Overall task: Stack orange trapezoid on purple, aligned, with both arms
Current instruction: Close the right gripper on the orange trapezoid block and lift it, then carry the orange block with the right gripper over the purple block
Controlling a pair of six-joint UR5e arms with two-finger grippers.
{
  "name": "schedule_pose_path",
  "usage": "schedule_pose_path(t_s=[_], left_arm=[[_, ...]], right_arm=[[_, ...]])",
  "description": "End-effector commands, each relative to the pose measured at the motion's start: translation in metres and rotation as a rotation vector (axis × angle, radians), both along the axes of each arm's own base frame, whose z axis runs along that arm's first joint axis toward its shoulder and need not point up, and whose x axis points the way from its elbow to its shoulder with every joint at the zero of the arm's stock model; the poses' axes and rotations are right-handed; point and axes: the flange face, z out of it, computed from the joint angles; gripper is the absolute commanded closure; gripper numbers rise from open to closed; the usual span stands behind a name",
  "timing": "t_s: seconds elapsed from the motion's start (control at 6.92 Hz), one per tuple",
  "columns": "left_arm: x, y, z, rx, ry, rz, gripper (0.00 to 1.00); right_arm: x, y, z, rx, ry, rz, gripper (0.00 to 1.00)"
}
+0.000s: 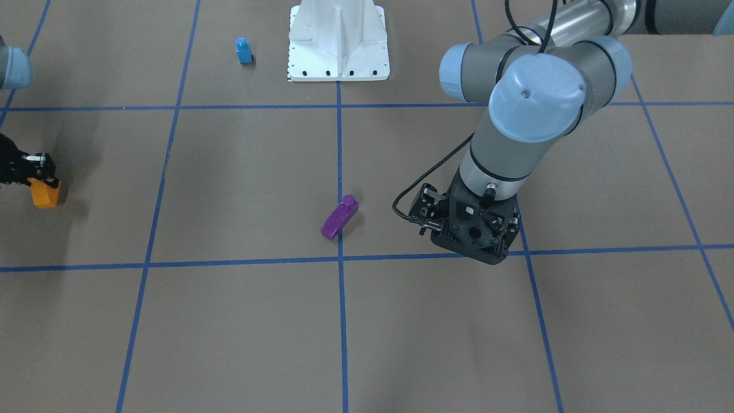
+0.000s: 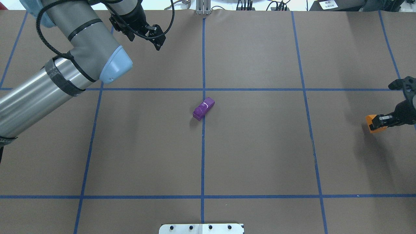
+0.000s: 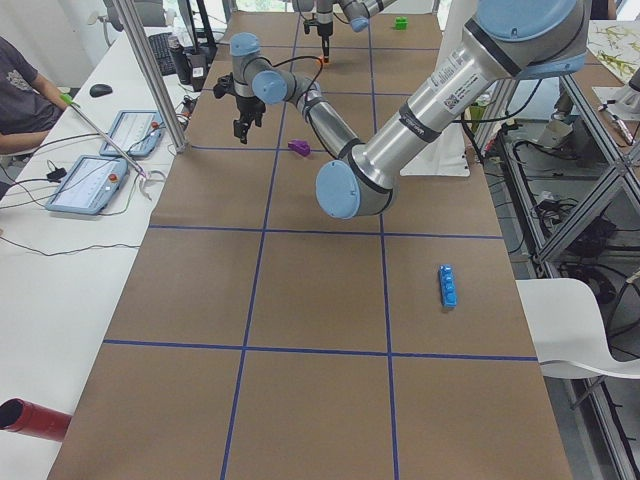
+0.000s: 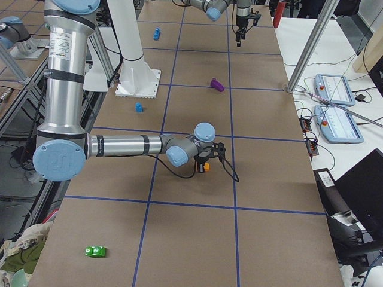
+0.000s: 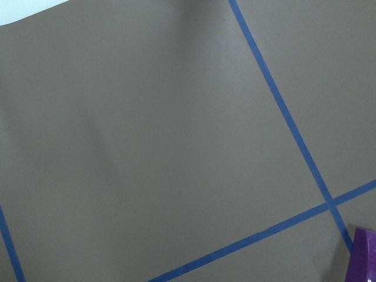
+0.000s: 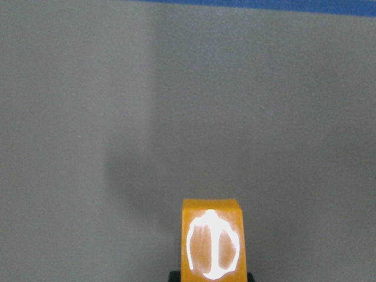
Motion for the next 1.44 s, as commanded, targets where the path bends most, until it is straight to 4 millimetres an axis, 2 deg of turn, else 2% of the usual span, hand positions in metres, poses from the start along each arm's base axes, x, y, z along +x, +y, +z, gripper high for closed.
schedule_pose_path(t_s=[0.0,0.29,0.43,0.58,0.72,0.87,1.01,1.16,1.3], left_arm=[[-0.019,-0.001,0.007,-0.020,-0.012,-0.019,0.00],[-0.047,-0.009,0.043,0.001,-0.050,-0.007,0.00],[-0.070,-0.018,0.069,0.010,-0.078,-0.004,0.00],[-0.097,-0.026,0.098,0.032,-0.109,0.013,0.00],[-0.120,-0.031,0.122,0.040,-0.133,0.025,0.00],[-0.142,-0.033,0.149,0.048,-0.157,0.042,0.00],[-0.162,-0.034,0.174,0.050,-0.180,0.054,0.00],[-0.183,-0.032,0.201,0.015,-0.192,0.033,0.00],[-0.194,-0.029,0.215,-0.009,-0.179,0.030,0.00]], right_arm=[[0.020,-0.036,-0.081,-0.018,-0.048,0.060,1.00],[-0.014,-0.111,-0.189,-0.093,-0.001,0.072,1.00],[-0.037,-0.136,-0.250,-0.145,0.023,0.084,1.00],[-0.070,-0.149,-0.304,-0.197,0.006,0.135,1.00],[-0.115,-0.155,-0.344,-0.263,-0.006,0.177,1.00],[-0.168,-0.161,-0.387,-0.309,0.002,0.207,1.00],[-0.218,-0.158,-0.420,-0.362,0.025,0.258,1.00],[-0.271,-0.158,-0.448,-0.420,0.003,0.340,1.00],[-0.319,-0.159,-0.462,-0.504,-0.026,0.430,1.00]])
